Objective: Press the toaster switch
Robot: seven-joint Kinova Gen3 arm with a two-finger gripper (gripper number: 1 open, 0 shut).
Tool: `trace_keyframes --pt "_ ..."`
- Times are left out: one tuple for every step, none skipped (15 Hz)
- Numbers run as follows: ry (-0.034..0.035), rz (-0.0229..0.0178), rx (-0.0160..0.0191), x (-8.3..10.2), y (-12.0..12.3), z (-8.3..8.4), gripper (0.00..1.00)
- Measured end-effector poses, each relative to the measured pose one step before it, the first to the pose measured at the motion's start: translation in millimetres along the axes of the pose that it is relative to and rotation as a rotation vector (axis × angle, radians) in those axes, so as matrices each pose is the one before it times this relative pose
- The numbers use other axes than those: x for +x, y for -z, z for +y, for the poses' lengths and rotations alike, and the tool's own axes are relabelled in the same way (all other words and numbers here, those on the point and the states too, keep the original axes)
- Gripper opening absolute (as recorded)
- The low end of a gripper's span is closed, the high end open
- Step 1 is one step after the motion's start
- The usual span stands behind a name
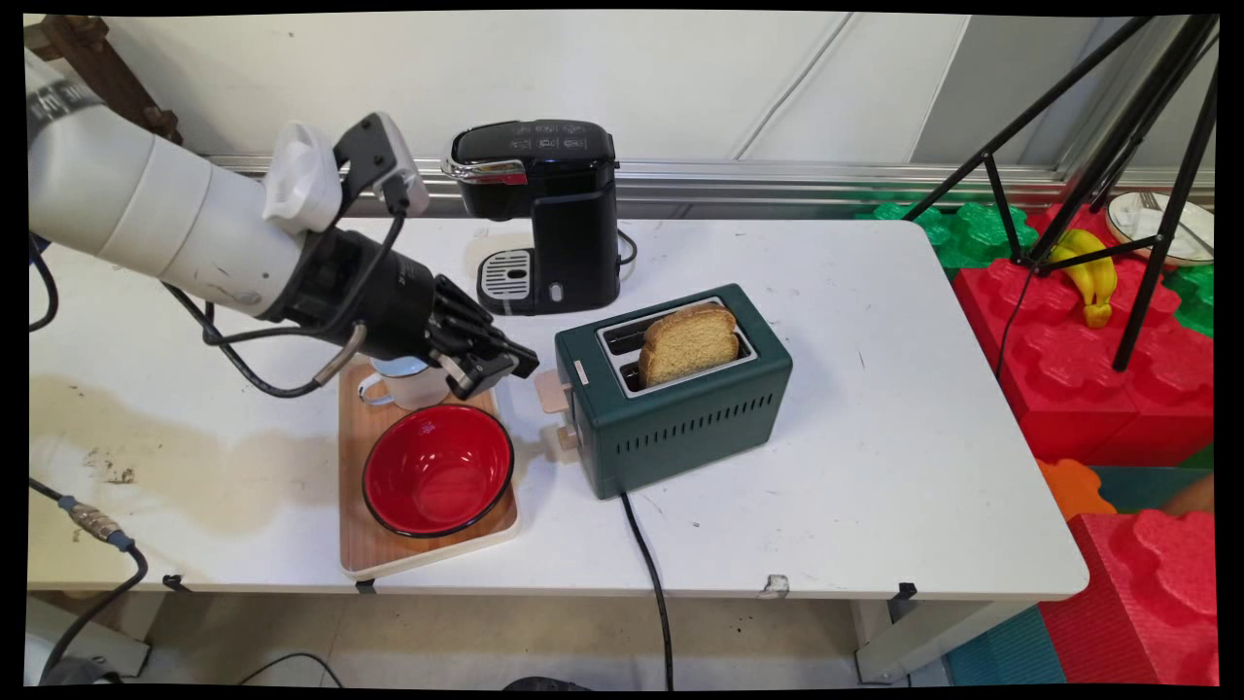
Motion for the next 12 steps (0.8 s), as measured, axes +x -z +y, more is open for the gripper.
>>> trace_keyframes --pt "0.00305 -0.00050 -0.00064 -2.21 -2.66 -0.52 0.00" --pt "0.00331 -0.00094 -0.00016 -1.83 -2.67 -0.47 0.00" --pt "0.00274 -0.00054 -0.00019 -1.46 -2.23 -0.40 0.00" --pt "0.00240 -0.00084 -0.00033 -1.49 -2.53 -0.45 0.00" --pt "0.00137 -0.00028 -0.00017 -1.08 -1.92 -0.40 0.00" --pt "0.00149 0.00039 0.00116 -1.97 -3.04 -0.81 0.00" --pt "0.00076 0.00106 0.00136 -1.56 -2.45 -0.66 0.00" --pt "0.00029 0.00241 0.00279 -1.87 -2.94 -0.88 0.00" --pt "0.00040 0.00252 0.00286 -1.62 -3.07 -0.92 0.00" --pt "0.00150 0.00207 0.00368 -1.80 -3.64 -1.10 0.00" --pt "0.00189 0.00227 0.00227 -1.43 -4.05 -1.08 0.00" --pt "0.00285 0.00177 0.00104 -1.16 -3.33 -0.77 0.00"
